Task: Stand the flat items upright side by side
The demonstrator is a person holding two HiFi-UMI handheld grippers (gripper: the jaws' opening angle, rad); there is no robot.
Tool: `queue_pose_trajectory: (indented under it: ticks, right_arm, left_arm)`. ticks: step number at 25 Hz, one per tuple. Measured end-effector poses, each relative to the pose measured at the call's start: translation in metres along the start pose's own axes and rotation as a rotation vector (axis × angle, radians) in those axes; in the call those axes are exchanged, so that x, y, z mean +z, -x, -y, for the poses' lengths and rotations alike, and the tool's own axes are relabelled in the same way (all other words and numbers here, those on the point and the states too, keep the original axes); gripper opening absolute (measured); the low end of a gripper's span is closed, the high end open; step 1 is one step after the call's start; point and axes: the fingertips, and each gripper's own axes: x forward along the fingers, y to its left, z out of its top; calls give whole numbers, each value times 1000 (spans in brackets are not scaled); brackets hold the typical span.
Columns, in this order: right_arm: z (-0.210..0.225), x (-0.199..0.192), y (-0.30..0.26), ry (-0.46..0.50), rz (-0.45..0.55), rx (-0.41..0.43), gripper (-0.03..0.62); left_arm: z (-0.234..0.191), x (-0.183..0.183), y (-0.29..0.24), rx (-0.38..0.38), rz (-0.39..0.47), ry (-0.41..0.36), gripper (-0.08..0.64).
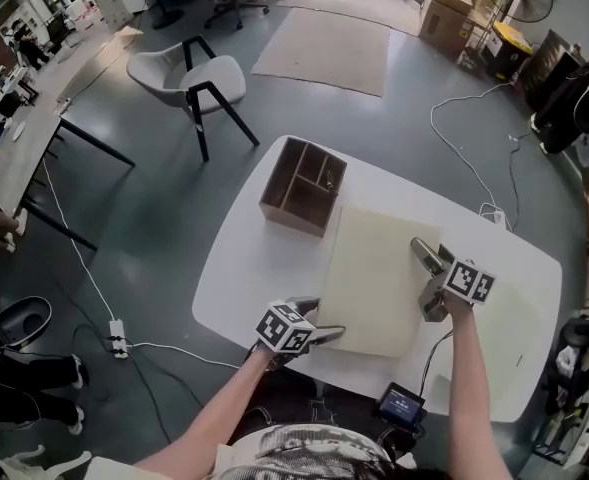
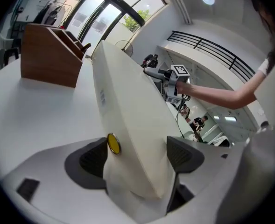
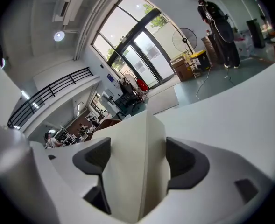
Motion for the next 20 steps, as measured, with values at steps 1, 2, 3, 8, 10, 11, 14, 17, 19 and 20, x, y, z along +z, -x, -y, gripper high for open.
queue_pose_trajectory:
  ticks: [1,2,3,8,10,11,14,17,19,20]
  right_arm:
    - [-4,7,4,12,18,5,373]
    - [-8,13,8,26,36,9,373]
    - [-13,19,12,40,53,14,371]
    - [-31,46,30,100,136,37,362]
    - [-40,54,37,115,172,57,356]
    - [-44,57,41,125,189,68,351]
    - [-56,65,51,167,227,98,345]
    - [-68,73,61,215,257,127,342]
    - [-77,78,67,255,275,148,341]
    - [-82,80,70,278,284,158,339]
  left_arm:
    - [-1,4,0,8,-1,-28,397]
    - [-2,9,0,17,-3,-54,399]
    - [-3,13,0,26,-5,-79,400]
    - [-8,33,-1,70,-20,-184,400]
    - [-11,39,0,89,-18,-224,400]
    - [-12,42,1,100,-15,-246,400]
    - [-16,50,2,135,-7,-307,400]
    - [-20,56,2,177,0,-359,400]
    - [-21,64,3,208,14,-400,400]
    - [-23,67,3,227,22,-423,400]
